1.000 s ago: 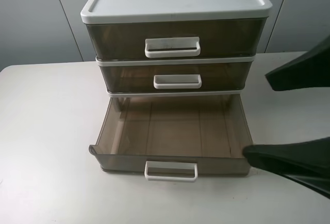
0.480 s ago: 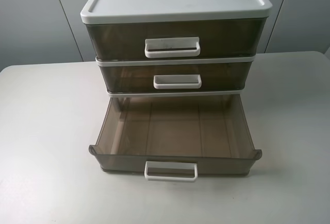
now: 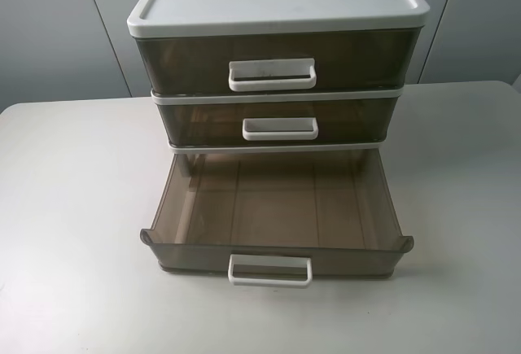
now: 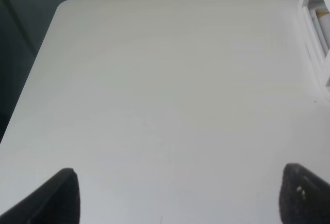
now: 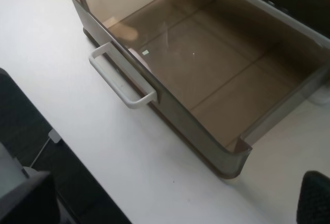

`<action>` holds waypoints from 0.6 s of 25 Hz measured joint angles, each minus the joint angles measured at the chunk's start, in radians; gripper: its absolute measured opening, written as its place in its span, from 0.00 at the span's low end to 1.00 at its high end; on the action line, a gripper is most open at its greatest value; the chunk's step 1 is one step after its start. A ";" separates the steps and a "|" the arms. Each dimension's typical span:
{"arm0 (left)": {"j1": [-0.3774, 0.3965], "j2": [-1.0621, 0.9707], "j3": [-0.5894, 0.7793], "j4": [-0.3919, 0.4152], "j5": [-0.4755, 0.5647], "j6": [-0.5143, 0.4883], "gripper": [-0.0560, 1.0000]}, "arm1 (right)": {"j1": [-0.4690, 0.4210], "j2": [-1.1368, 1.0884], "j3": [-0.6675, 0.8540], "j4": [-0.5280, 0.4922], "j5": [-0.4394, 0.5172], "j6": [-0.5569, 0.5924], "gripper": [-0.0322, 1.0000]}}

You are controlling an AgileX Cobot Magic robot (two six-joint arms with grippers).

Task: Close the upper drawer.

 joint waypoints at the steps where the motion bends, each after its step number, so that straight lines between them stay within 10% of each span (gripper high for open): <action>1: 0.000 0.000 0.000 0.000 0.000 0.000 0.75 | -0.003 0.000 0.000 0.000 -0.002 -0.001 0.71; 5: 0.000 0.000 0.000 0.000 0.000 0.000 0.75 | -0.088 0.000 0.000 0.002 -0.004 -0.002 0.71; 15: 0.000 0.000 0.000 0.000 0.000 0.002 0.75 | -0.713 -0.049 0.000 0.002 -0.004 -0.002 0.71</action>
